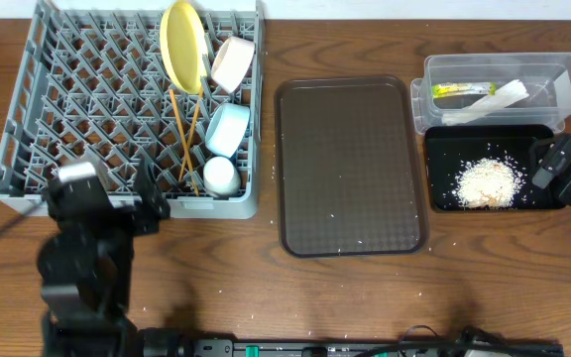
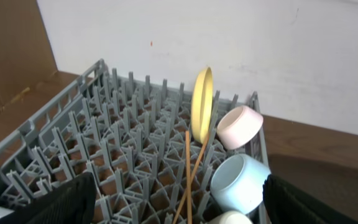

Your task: Sort waste into correct bins and load items into the dishwasher

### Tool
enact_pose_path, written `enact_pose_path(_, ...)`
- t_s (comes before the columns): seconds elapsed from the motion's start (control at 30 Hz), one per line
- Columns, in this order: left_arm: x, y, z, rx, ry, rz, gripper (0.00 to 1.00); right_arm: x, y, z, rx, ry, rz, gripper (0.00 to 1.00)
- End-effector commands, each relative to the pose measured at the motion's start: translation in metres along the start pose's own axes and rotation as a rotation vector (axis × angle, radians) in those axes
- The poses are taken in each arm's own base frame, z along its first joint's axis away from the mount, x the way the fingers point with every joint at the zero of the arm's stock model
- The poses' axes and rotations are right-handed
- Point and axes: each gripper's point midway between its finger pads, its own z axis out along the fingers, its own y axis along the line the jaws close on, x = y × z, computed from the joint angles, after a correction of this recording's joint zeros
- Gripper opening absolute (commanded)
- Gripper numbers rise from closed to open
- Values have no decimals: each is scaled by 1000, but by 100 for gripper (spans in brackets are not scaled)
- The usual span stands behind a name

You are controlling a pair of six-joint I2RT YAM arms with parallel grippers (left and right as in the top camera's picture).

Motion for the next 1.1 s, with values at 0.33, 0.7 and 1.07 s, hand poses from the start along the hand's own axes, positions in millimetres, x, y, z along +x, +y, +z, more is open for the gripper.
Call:
enact_pose_path(0.33,104,17,22,20,-147,-3,88,-2,1,-2,-3,-8,11,99)
enact_pose_path(0.7,128,28,24,-13,-201,-11,88,-2,1,-2,-3,-8,11,99)
enact_pose_path(1.07,149,33,34,-27,-179,-5,88,-2,1,-2,-3,-8,11,99)
